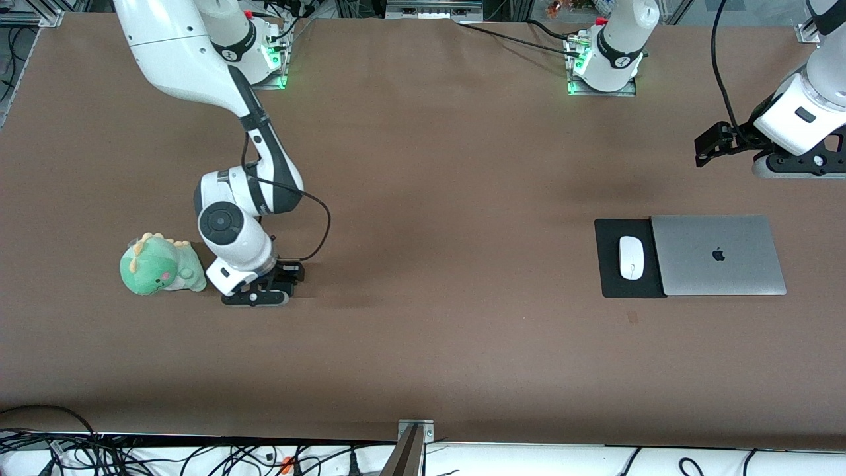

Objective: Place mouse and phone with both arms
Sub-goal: 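Carry the black phone with the right gripper beside the green plush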

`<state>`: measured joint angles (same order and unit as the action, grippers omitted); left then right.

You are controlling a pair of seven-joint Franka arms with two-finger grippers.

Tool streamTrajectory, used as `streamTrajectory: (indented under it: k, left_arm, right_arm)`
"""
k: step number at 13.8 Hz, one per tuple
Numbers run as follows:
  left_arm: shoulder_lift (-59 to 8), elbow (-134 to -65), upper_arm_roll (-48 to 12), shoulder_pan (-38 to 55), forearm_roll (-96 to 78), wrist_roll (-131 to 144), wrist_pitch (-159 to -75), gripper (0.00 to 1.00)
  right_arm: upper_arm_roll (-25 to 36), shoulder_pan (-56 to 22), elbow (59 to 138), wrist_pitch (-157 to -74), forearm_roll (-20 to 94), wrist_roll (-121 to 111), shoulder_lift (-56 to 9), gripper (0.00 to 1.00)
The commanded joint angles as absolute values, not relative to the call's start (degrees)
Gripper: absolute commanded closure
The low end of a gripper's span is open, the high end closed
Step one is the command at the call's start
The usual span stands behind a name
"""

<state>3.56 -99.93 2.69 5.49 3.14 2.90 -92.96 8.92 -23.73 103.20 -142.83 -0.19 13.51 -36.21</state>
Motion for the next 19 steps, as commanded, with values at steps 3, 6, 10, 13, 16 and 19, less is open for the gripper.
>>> streamTrajectory:
  k: [3,6,10,13,16,19]
  left_arm:
    - [1.1,-96.2,2.9,4.8,3.8,1.7,-91.7,0.00]
    - [1.1,-96.0,2.8,4.8,3.8,1.7,-91.7,0.00]
    - [1.1,-96.0,2.8,4.8,3.8,1.5,-91.6,0.00]
    - [1.1,-95.9,2.5,4.9,3.8,1.5,-91.6,0.00]
    - [1.1,-95.9,2.5,4.9,3.8,1.5,-91.5,0.00]
    - [1.1,-95.8,2.4,5.1,3.8,1.6,-91.5,0.00]
  right_arm:
    - [7.9,-20.7,115.7,-153.4,0.7,7.7,-31.8,0.78]
    - [7.9,-18.2,116.7,-153.5,0.7,3.4,-31.3,0.78]
    - [7.9,-16.0,117.3,-154.5,0.7,0.7,-31.0,0.63]
    - [7.9,-15.9,116.6,-154.2,0.9,1.2,-31.1,0.00]
    - [7.7,-15.8,113.9,-150.7,1.7,1.2,-30.9,0.00]
    - [7.9,-15.8,103.1,-133.9,6.2,1.2,-30.4,0.00]
